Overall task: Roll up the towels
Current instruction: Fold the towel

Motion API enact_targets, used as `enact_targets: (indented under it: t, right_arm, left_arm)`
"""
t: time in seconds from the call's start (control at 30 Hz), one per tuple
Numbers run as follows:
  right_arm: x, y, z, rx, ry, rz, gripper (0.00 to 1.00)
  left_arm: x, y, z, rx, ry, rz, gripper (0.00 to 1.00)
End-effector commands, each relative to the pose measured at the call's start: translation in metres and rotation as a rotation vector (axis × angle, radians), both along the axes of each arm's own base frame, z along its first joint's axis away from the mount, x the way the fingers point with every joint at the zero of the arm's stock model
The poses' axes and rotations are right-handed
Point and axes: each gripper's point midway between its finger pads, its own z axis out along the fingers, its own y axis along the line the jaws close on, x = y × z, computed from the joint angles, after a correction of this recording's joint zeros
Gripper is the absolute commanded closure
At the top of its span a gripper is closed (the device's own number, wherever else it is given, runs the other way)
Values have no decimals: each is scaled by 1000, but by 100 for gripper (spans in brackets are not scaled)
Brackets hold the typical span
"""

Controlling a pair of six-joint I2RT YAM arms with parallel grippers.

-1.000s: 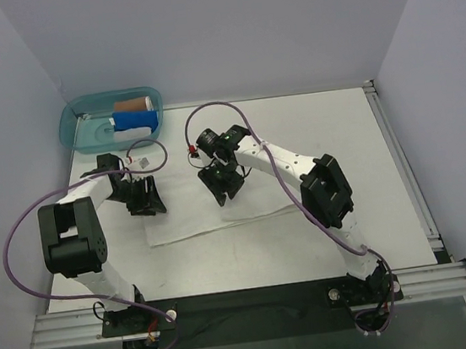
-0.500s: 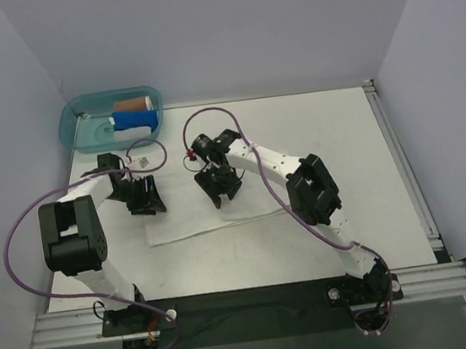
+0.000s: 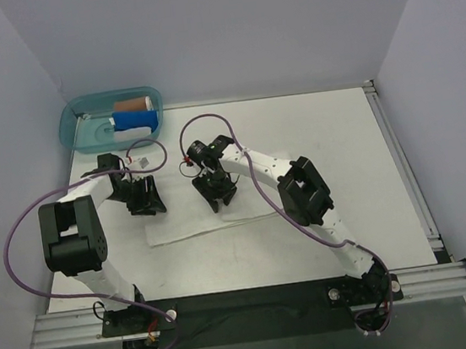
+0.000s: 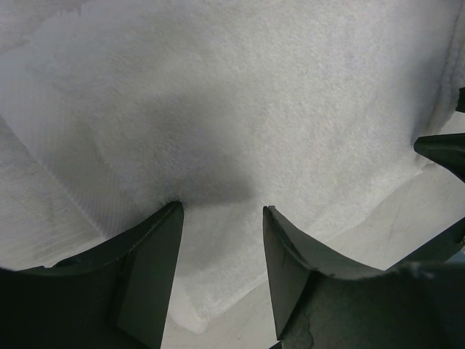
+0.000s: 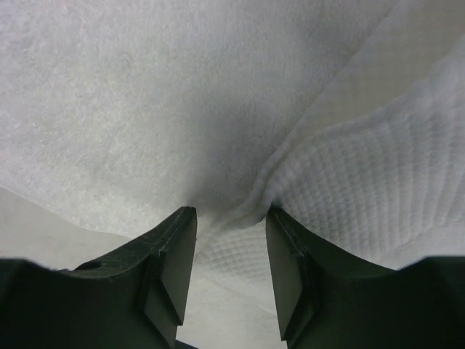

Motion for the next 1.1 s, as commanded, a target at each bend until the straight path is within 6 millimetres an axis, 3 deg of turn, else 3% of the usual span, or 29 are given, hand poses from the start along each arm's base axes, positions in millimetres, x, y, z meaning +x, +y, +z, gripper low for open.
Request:
enact_targets:
  t: [0.0, 0.27, 0.6, 0.9, 1.07]
  right_arm:
    - [-8, -3, 2, -33, 21, -3, 58]
    - [-11, -5, 22, -4, 4, 6, 67]
    - [-11, -9, 22, -17, 3, 19, 100]
    - [-22, -10, 58, 43, -15, 44, 100]
    - [-27, -11, 68, 56, -19, 53, 100]
  left_arm:
    - [8, 3, -2, 16, -25, 8, 42]
    - [8, 4, -4, 24, -18, 10, 43]
    - [8, 5, -4, 29, -21, 11, 43]
    - [8, 5, -6, 31, -13, 13, 44]
    - [8, 5, -7, 31, -10, 16, 44]
